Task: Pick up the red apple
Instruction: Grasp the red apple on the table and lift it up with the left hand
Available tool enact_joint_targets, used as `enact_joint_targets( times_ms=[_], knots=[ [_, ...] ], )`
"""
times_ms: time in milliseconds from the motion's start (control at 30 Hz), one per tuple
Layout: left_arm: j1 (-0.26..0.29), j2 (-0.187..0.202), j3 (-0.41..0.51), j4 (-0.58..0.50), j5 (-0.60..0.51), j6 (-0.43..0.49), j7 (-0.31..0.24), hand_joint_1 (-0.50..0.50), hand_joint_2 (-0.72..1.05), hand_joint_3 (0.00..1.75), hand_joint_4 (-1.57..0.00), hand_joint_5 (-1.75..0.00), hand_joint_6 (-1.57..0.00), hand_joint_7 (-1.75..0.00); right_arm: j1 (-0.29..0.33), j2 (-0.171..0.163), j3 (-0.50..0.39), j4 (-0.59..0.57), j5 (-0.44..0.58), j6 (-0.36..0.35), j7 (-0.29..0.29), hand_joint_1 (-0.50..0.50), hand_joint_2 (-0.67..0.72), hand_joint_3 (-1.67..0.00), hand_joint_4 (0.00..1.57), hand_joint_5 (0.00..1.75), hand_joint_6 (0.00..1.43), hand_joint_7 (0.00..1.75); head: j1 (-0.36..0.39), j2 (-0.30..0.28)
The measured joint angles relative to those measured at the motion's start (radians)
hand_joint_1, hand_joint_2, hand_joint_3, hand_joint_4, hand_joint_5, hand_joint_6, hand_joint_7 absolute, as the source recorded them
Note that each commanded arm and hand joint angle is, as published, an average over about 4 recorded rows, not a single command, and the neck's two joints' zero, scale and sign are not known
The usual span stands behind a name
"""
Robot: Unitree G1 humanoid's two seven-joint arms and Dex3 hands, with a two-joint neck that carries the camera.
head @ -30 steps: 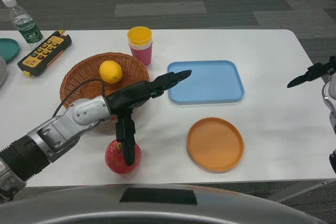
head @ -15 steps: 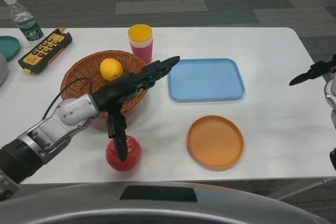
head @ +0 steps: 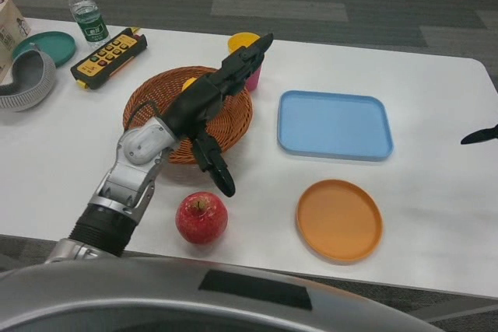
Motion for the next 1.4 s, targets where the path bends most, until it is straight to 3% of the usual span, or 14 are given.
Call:
enact_joint_targets(
  times_ms=[133,367,633,733,833,1000,1100,1233,1400],
  knots=[
    [0.002,-0.067,0.046,0.025,0.055,0.025,-0.018,0.50,-0.19,0.07,0.00,0.00,0.00,0.00,0.004,0.001,-0.004,-0.002,0.000,0.000,-0.002,-0.42,0.72,0.00,0.00,0.00,0.00,0.00,0.006,0.005],
    [-0.018,-0.077,0.080,0.089,0.088,0.057,-0.020,0.50,-0.26,0.04,0.00,0.00,0.00,0.00,0.007,0.001,-0.008,-0.008,0.000,0.000,-0.002,-0.43,0.72,0.00,0.00,0.00,0.00,0.00,0.045,0.032],
    [-0.057,-0.089,0.099,0.106,0.012,0.347,-0.019,0.50,-0.37,0.04,0.00,0.00,0.00,0.00,0.017,-0.011,-0.020,-0.004,0.001,0.000,-0.020,-0.42,0.72,0.00,0.00,0.00,0.00,0.00,0.095,0.027],
    [-0.116,-0.116,0.115,0.098,-0.049,0.415,-0.010,0.50,-0.26,0.04,0.00,0.00,0.00,0.00,0.018,-0.013,-0.021,0.009,0.001,0.000,-0.021,-0.42,0.72,0.00,0.00,0.00,0.00,0.00,0.097,0.012],
    [-0.138,-0.121,0.098,0.045,-0.068,0.503,-0.012,0.50,-0.19,0.09,0.00,0.00,0.00,0.00,0.019,-0.014,-0.021,0.021,0.001,0.000,-0.021,-0.42,0.72,0.00,0.00,0.00,0.00,0.00,0.105,-0.001],
    [-0.123,-0.061,0.030,-0.101,-0.075,0.659,-0.083,0.50,-0.10,0.04,0.00,0.00,0.00,0.00,0.019,-0.018,-0.021,0.029,0.000,0.000,-0.021,-0.42,0.72,0.00,0.00,0.00,0.00,0.00,0.123,-0.004],
    [-0.083,-0.025,0.018,-0.190,-0.060,0.709,-0.147,0.50,-0.02,0.02,0.00,0.00,0.00,0.00,0.018,-0.020,-0.019,0.035,0.000,0.000,-0.021,-0.42,0.72,0.00,0.00,0.00,0.00,0.00,0.139,0.000],
    [-0.023,0.002,0.029,-0.298,0.003,0.729,-0.258,0.50,0.12,0.02,0.00,0.00,0.00,0.00,0.018,-0.020,-0.012,0.035,-0.001,0.000,-0.022,-0.42,0.72,0.00,0.00,0.00,0.00,0.00,0.149,0.007],
    [0.020,0.095,0.048,-0.395,-0.001,0.737,-0.281,0.50,0.16,0.00,0.00,0.00,0.00,0.00,0.026,-0.024,-0.007,0.031,0.000,0.000,-0.023,-0.42,0.72,0.00,0.00,0.00,0.00,0.00,0.169,0.014]
  ],
)
